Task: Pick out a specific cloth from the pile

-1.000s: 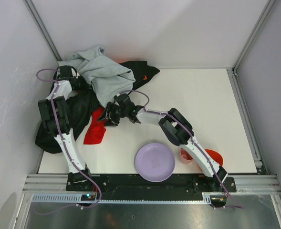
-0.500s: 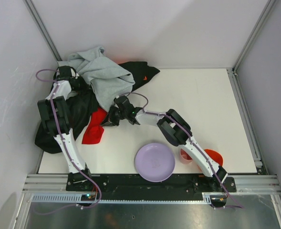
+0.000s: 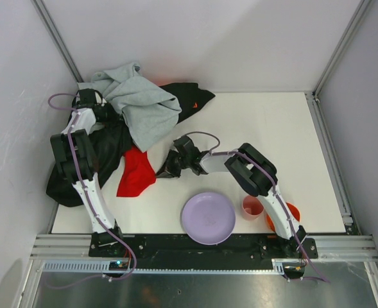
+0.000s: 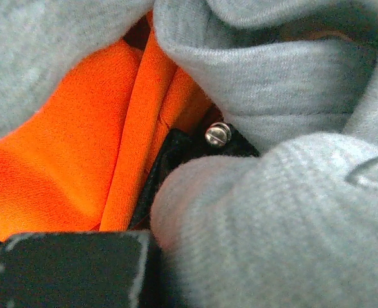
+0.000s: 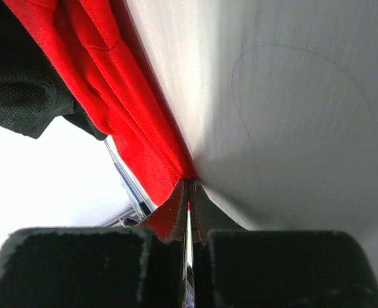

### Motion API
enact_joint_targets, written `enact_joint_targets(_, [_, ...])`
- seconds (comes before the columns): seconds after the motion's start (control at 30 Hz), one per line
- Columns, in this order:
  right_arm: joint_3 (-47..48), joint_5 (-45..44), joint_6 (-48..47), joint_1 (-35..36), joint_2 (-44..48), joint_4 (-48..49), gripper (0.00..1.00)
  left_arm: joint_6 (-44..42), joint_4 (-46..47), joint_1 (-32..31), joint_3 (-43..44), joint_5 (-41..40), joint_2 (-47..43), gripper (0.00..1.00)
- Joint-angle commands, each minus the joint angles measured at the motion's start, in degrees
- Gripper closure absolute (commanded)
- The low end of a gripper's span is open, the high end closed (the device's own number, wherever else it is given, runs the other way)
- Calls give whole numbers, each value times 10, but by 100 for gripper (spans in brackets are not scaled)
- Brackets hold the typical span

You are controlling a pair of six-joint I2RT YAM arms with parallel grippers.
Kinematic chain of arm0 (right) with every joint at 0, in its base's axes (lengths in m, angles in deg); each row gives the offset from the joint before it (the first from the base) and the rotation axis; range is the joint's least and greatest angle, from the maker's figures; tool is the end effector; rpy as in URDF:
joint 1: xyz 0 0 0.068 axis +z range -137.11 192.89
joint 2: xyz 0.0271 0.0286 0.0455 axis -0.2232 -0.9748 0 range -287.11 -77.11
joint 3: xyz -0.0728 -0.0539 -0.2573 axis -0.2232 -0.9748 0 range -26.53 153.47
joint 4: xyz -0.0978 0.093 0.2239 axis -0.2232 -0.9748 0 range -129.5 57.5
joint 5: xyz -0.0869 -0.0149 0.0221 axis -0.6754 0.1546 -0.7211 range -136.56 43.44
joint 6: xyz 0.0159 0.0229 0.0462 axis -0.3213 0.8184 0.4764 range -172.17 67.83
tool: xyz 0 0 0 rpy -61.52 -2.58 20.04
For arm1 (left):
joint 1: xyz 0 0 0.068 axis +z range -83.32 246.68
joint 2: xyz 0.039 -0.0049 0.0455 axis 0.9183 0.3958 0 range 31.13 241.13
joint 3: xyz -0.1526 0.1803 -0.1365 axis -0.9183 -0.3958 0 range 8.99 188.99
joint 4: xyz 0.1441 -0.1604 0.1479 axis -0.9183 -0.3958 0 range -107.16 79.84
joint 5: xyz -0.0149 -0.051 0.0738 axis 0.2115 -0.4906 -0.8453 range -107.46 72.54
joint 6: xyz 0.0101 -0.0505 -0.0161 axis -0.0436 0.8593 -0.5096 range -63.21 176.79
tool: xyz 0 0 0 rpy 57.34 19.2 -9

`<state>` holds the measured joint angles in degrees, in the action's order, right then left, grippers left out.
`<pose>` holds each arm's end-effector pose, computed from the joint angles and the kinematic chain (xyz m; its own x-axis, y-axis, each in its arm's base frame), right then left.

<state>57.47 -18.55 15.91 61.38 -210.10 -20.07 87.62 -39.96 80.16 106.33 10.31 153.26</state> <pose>0.3127 0.3786 0.0982 -0.9926 0.1145 -0.0405 0.0261 0.5267 0.8496 0.4600 0.0932 0.2028 -0.7095 -0.6363 -0.3028 -0.3579 0.6955 -0.6230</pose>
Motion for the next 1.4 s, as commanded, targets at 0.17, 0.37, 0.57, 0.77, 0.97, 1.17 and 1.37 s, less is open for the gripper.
enact_joint_targets(0.17, [-24,25,-29,8,37,21,100,-25,-76,21,-4,-33,-3,99])
enact_joint_targets(0.37, [-24,16,-36,9,41,34,40,-26,-77,22,-3,-33,-2,99])
enact_joint_targets(0.57, [24,9,-35,9,13,10,12,-26,-76,22,-2,-32,-1,99])
enact_joint_targets(0.77, [167,21,-37,22,-70,-88,11,-27,-77,22,-2,-32,0,99])
enact_joint_targets(0.97, [279,20,-25,36,-141,-139,14,-26,-76,25,-2,-29,1,99])
enact_joint_targets(1.17, [358,21,-20,41,-193,-169,37,-26,-77,27,-1,-27,4,99])
enact_joint_targets(1.37, [340,18,-26,39,-181,-159,83,-25,-76,29,2,-25,7,99])
